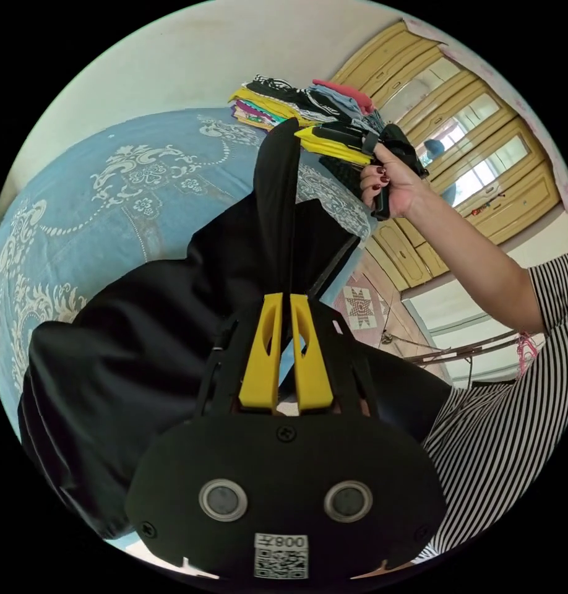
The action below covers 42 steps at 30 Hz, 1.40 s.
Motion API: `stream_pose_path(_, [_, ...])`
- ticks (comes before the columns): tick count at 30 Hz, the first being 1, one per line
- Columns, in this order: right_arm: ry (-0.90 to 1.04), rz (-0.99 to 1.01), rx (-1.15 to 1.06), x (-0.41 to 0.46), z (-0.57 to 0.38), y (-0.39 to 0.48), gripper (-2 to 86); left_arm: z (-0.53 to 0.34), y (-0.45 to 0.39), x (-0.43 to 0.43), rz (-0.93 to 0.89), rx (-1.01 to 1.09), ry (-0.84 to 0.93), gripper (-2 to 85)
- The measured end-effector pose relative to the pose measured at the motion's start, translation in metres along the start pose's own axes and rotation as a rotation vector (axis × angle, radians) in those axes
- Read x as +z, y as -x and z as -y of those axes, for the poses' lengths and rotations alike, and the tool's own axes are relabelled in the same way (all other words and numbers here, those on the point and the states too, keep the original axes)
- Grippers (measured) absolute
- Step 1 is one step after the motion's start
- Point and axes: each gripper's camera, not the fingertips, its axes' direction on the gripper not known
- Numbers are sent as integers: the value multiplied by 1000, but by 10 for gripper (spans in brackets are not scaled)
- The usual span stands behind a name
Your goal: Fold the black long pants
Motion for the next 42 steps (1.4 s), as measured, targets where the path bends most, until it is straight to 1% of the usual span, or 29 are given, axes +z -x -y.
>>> stream_pose_path(4, [-90,43,152,-67,-37,-38,12,9,-8,41,46,83,87,24])
stream_pose_path(10, [-134,73,309,-128,-75,-78,12,17,0,92,54,104,172,23])
stream_pose_path(17, [-159,95,382,-171,-88,-95,13,33,12,138,63,150,247,23])
stream_pose_path(18, [-165,100,392,-178,-89,-98,13,35,13,140,57,150,246,23])
stream_pose_path(21, [-173,104,404,-193,-92,-104,13,47,24,146,-42,142,204,27])
stream_pose_path(23, [-171,93,409,-202,-93,-107,14,62,36,147,-128,121,134,36])
stream_pose_path(25, [-170,100,416,-212,-96,-112,15,78,45,151,-158,107,97,47])
stream_pose_path(28, [-167,109,423,-223,-99,-118,16,112,58,169,-138,111,90,62])
stream_pose_path(35, [-171,97,386,-244,-97,-120,26,199,77,237,-31,137,184,79])
stream_pose_path(42, [-169,65,371,-254,-92,-117,62,249,89,285,70,143,245,81])
